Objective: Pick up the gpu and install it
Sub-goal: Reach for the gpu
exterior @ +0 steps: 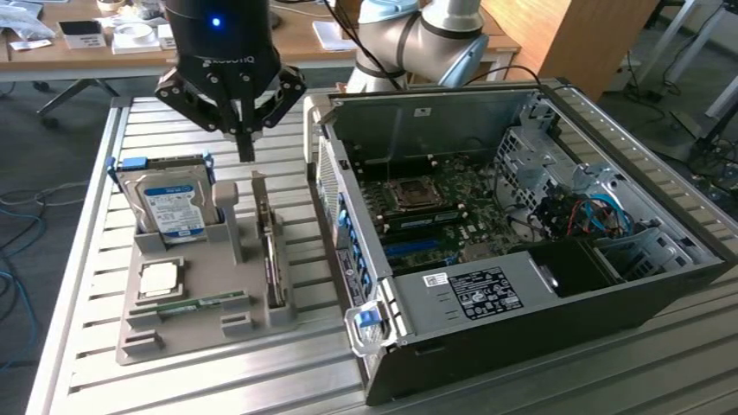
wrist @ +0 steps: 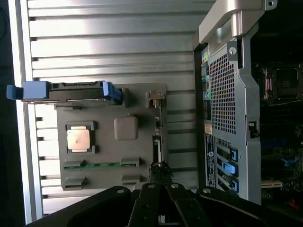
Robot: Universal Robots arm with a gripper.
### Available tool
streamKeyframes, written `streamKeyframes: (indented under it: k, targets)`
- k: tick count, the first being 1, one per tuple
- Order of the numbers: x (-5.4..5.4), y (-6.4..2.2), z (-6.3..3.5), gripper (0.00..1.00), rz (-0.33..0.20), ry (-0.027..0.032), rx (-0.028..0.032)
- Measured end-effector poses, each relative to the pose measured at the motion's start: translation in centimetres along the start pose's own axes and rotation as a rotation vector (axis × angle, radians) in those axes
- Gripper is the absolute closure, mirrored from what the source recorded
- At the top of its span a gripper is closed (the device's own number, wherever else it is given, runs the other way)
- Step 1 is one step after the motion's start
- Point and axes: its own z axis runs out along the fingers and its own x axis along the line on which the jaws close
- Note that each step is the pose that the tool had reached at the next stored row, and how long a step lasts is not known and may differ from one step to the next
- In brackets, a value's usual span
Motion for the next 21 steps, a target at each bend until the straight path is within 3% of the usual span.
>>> streamKeyframes:
  k: [14, 21]
  targets:
    - [0.1, -2.83, -0.11, 0.89, 0.000, 0.0001, 0.0001]
    - [0.1, -3.15, -0.12, 0.89, 0.000, 0.0000, 0.0000]
